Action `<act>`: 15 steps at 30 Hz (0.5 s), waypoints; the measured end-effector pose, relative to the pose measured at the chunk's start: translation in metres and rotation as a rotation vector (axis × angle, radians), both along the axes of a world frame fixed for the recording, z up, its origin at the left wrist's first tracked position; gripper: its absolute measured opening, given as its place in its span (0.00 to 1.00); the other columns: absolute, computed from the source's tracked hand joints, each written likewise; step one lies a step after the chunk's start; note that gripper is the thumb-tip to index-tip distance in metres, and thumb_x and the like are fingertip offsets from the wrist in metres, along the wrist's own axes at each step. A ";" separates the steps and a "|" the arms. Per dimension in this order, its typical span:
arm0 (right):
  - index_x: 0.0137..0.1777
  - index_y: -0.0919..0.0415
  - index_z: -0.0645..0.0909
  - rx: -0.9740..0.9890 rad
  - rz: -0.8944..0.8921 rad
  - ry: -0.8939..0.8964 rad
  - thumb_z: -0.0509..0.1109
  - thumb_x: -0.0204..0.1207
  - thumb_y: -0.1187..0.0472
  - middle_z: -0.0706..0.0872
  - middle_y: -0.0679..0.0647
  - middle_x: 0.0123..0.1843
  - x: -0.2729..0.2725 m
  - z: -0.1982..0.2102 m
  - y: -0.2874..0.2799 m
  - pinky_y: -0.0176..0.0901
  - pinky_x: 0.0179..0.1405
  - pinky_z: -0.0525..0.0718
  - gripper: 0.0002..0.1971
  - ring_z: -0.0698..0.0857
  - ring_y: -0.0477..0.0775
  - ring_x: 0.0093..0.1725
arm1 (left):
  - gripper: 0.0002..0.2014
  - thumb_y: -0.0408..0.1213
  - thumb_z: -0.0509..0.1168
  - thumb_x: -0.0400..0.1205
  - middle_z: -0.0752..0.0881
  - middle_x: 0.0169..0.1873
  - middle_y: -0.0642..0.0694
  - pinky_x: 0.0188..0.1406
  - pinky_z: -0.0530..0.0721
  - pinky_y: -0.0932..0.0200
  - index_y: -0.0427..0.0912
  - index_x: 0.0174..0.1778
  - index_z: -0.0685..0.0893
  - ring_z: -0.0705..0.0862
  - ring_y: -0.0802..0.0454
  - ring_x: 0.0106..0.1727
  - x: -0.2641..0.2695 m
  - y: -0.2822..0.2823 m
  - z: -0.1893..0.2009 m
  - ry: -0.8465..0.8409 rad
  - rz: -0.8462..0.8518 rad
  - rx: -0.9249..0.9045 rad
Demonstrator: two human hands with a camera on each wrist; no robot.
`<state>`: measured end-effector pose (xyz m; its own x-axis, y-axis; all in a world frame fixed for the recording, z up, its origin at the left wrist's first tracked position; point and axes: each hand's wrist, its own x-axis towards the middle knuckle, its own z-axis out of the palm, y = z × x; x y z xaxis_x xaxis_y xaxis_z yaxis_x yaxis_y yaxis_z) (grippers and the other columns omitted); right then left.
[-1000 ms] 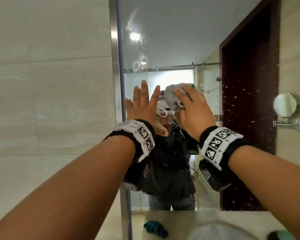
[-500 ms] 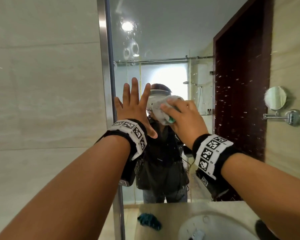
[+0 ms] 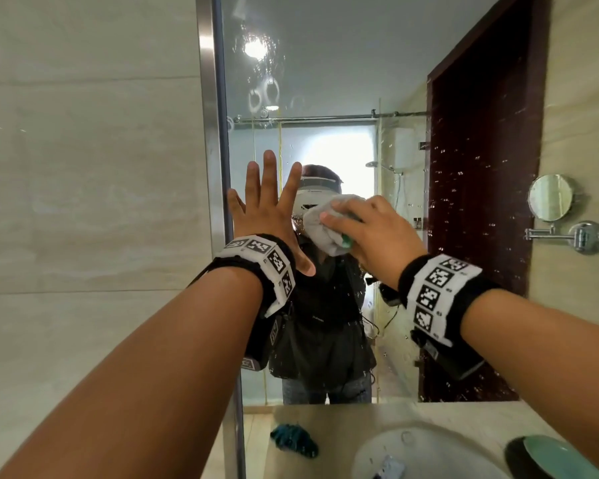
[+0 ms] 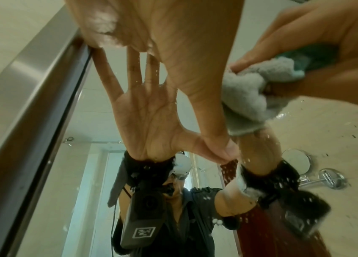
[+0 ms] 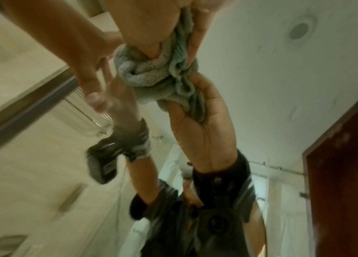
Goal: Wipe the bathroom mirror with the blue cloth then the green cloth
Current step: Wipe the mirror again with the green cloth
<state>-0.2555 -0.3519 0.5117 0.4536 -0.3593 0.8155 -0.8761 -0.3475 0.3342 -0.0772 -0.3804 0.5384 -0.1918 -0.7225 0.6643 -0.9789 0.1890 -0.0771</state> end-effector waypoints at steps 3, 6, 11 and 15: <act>0.68 0.53 0.78 -0.031 0.001 -0.310 0.68 0.74 0.68 0.76 0.55 0.68 -0.010 0.038 0.002 0.51 0.62 0.73 0.22 0.72 0.64 0.63 | 0.78 0.68 0.79 0.49 0.17 0.74 0.45 0.75 0.39 0.27 0.57 0.74 0.19 0.22 0.39 0.77 0.001 -0.001 0.000 0.008 -0.024 0.006; 0.69 0.53 0.77 -0.060 0.013 -0.466 0.65 0.75 0.69 0.75 0.54 0.68 -0.002 0.041 0.002 0.46 0.62 0.71 0.23 0.70 0.63 0.64 | 0.79 0.67 0.79 0.48 0.16 0.73 0.45 0.76 0.41 0.27 0.58 0.73 0.18 0.21 0.40 0.76 0.001 -0.001 0.000 0.008 -0.023 0.007; 0.64 0.54 0.81 0.035 -0.015 0.052 0.80 0.58 0.73 0.81 0.55 0.64 0.010 -0.023 0.000 0.55 0.41 0.87 0.33 0.80 0.67 0.55 | 0.78 0.70 0.77 0.50 0.17 0.74 0.42 0.76 0.42 0.28 0.55 0.73 0.17 0.24 0.38 0.78 -0.002 0.000 -0.001 -0.001 0.030 -0.017; 0.66 0.52 0.79 0.040 -0.019 0.023 0.78 0.64 0.69 0.79 0.55 0.66 -0.005 0.000 0.001 0.56 0.47 0.84 0.30 0.78 0.66 0.58 | 0.79 0.69 0.78 0.49 0.16 0.73 0.43 0.76 0.41 0.28 0.56 0.72 0.17 0.23 0.39 0.77 -0.001 0.000 0.000 0.010 0.011 0.000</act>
<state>-0.2604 -0.3508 0.5121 0.4651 -0.3999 0.7897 -0.8748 -0.3440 0.3410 -0.0781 -0.3805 0.5383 -0.1772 -0.7244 0.6662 -0.9817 0.1780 -0.0676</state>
